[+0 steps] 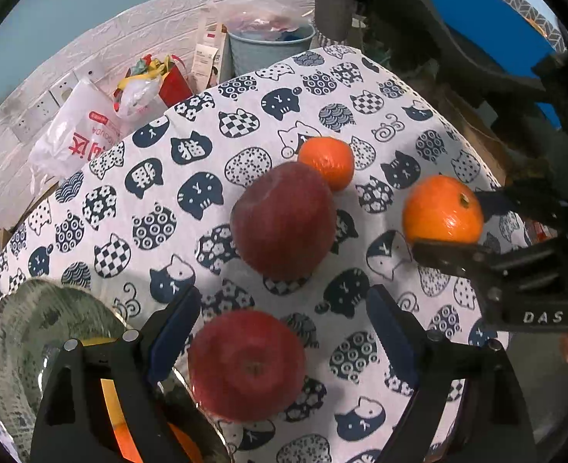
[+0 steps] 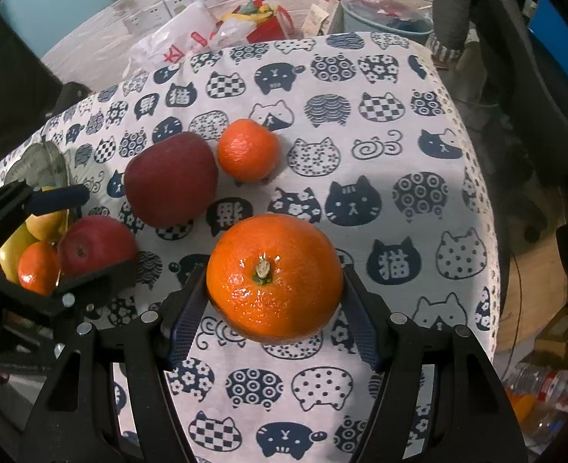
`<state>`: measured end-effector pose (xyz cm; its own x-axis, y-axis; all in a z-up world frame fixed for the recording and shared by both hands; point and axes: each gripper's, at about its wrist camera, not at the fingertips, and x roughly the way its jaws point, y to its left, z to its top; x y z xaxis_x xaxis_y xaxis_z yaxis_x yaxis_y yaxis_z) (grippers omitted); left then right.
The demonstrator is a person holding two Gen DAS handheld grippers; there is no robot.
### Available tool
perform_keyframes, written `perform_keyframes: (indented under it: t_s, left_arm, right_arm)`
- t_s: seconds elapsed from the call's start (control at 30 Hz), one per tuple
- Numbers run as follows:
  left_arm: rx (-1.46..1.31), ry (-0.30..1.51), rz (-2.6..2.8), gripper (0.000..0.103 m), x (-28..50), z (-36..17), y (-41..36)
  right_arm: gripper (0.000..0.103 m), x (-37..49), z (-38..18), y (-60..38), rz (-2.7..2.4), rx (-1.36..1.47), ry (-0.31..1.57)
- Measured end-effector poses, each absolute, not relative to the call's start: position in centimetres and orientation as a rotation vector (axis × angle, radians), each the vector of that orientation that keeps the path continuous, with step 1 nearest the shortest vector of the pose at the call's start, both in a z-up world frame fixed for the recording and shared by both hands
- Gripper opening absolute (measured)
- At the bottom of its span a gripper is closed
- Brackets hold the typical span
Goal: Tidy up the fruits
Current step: 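Close the right tool on the orange while the left tool grasps and lifts the red apple, then carry the orange with the right tool while the left tool carries the apple over the bowl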
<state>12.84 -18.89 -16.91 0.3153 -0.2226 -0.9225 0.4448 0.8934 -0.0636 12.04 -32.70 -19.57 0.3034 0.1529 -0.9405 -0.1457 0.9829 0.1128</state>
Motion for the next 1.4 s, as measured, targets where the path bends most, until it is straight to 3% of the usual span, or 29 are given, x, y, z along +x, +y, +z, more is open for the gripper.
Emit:
perform_keyframes:
  t_s: [0.67, 0.83, 1.4]
  left_arm:
    - [0.162, 1.198, -0.412, 0.089, 16.5, -19.1, -20.9]
    - [0.144, 1.220, -0.410, 0.074, 17.1, -19.8, -20.7]
    - [0.133, 1.171, -0.404, 0.073, 15.9, -18.8, -20.1]
  right_arm:
    - [0.068, 13.5, -20.0, -34.6, 0.152, 0.035, 1.239]
    - [0.068, 13.7, -20.3, -35.1, 0.137, 0.037, 1.242]
    - [0.068, 13.9, -20.2, -34.9, 0.136, 0.029, 1.230]
